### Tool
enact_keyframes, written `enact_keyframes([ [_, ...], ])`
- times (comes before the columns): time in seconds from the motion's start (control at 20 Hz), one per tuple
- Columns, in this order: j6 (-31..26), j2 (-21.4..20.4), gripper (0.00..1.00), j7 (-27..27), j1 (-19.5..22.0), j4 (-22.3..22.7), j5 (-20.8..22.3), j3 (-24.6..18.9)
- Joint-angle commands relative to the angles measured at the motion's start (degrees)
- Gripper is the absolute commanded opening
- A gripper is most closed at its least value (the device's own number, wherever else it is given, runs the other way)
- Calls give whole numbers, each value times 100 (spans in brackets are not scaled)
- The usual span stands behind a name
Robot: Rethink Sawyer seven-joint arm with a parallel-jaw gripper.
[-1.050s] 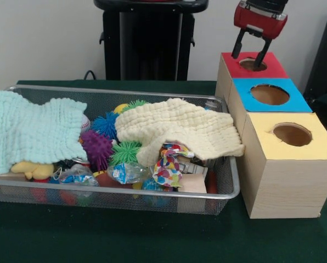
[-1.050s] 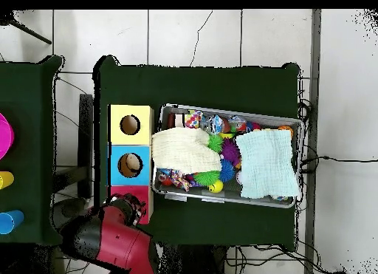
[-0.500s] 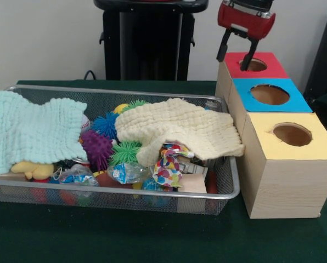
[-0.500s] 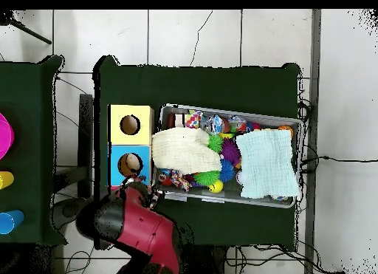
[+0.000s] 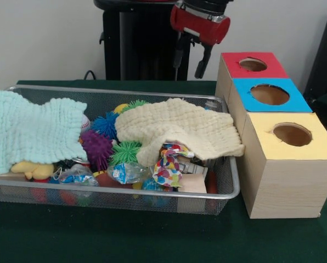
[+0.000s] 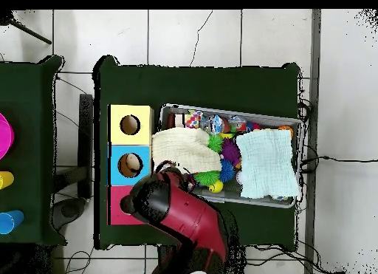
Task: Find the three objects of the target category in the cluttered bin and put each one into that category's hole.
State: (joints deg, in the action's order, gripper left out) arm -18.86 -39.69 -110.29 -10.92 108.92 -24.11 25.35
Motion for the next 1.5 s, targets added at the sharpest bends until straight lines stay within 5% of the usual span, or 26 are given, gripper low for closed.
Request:
enact_keyframes([
  [0.05,26,30,100,659,698,-357,953,-1134],
  [0.35,37,15,100,1169,1452,-597,1953,-1683],
  [0.9,235,60,100,916,2272,-1020,3463,-2369],
  [1.5,-377,360,100,964,3318,-1538,4039,-3251],
])
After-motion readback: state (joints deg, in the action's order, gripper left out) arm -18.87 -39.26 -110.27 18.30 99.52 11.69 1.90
